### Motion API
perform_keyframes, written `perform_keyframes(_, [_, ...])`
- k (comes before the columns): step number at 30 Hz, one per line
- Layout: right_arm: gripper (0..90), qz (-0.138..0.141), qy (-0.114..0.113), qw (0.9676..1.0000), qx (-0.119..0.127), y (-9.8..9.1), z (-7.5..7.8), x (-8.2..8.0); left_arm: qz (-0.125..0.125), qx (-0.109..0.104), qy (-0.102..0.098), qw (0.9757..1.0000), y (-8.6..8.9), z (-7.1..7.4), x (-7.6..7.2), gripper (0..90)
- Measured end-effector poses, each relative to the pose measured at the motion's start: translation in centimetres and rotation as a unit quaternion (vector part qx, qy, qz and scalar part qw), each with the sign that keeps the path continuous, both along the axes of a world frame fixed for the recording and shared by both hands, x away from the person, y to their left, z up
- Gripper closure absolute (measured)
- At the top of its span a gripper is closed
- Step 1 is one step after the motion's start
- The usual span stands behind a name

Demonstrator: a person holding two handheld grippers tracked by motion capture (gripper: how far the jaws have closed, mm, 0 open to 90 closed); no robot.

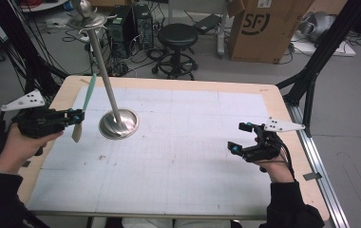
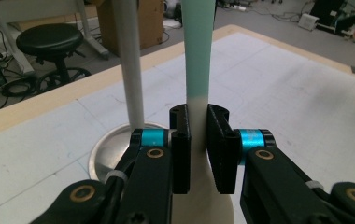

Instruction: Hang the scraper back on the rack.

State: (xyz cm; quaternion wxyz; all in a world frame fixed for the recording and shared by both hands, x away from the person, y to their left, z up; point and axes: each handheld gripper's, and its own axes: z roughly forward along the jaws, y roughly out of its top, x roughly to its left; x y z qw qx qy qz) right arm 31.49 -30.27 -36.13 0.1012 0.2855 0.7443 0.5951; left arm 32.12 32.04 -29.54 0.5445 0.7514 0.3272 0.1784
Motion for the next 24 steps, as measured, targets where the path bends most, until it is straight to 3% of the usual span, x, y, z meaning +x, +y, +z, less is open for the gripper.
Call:
perform_keyframes(8, [1.8, 0.001, -0.003, 1.0, 0.006, -0.2, 0.3, -0.1, 0.013, -0.027, -0.009, 0.9995, 2.2, 2.5, 0.8, 80.2])
perform_keyframes(15, [1.8, -0.002, -0.006, 1.0, 0.006, -0.3, 0.3, -0.1, 0.019, -0.057, -0.036, 0.9976, 3.5, 4.3, 0.7, 80.2])
perform_keyframes(24, [1.8, -0.001, -0.006, 1.0, 0.005, -0.2, 0.3, -0.1, 0.027, -0.079, -0.053, 0.9951, 3.7, 6.0, 1.4, 80.2])
